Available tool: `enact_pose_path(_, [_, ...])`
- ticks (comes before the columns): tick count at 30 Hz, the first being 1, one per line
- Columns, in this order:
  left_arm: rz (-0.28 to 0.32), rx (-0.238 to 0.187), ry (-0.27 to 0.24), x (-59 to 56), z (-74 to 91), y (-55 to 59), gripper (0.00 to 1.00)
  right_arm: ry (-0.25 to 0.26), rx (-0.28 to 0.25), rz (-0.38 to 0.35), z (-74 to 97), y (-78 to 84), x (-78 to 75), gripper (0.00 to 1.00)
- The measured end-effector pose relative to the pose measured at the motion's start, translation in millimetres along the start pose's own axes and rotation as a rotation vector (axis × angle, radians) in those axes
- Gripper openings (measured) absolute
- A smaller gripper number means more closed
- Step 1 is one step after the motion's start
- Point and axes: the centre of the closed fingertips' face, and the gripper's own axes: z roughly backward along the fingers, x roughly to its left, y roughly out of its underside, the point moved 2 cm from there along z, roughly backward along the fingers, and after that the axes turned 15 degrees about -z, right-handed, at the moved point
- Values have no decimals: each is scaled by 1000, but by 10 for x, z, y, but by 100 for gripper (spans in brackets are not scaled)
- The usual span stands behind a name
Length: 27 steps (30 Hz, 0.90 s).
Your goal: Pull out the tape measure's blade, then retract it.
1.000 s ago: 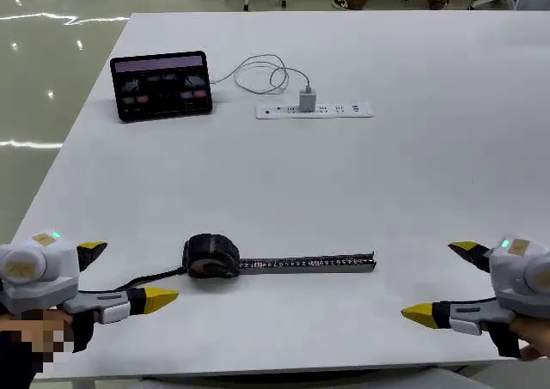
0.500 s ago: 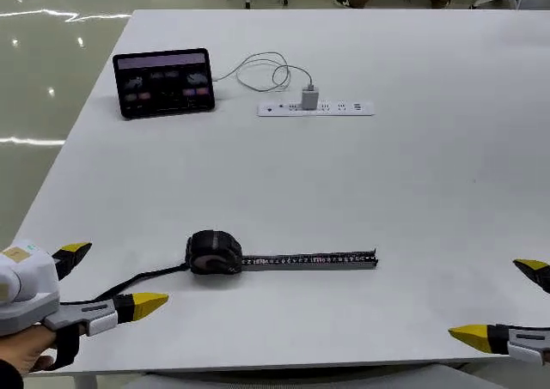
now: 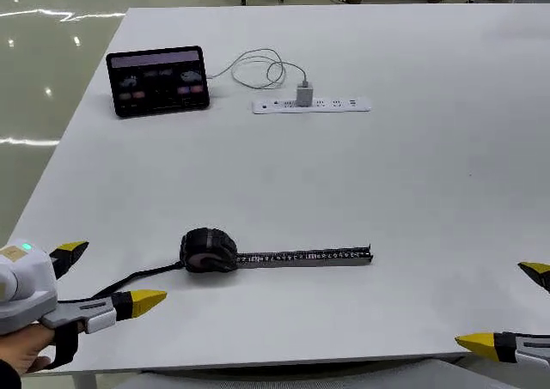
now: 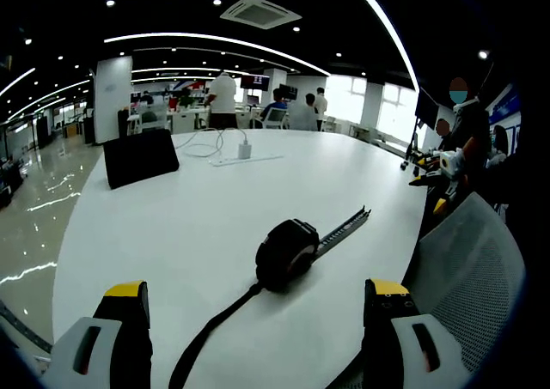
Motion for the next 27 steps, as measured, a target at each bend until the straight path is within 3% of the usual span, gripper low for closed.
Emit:
enact_pose_path(7, [3, 39, -12, -37, -93, 4, 100, -24, 9, 25, -68, -75, -36, 100])
enact_pose_path(12, [23, 58, -28, -60, -223, -170, 100, -53, 11, 46, -169, -176, 1, 99])
enact_pose_path(18, [52, 51, -69, -136, -463, -361, 100, -94, 31, 96, -325, -252, 52, 99])
enact_pose_path(24, [67, 69, -84, -295, -685, -401, 100, -130, 43, 140, -456, -342, 114, 98])
enact_pose_path(27, [77, 86, -126, -315, -750, -378, 100, -152, 55, 171, -517, -374, 150, 97])
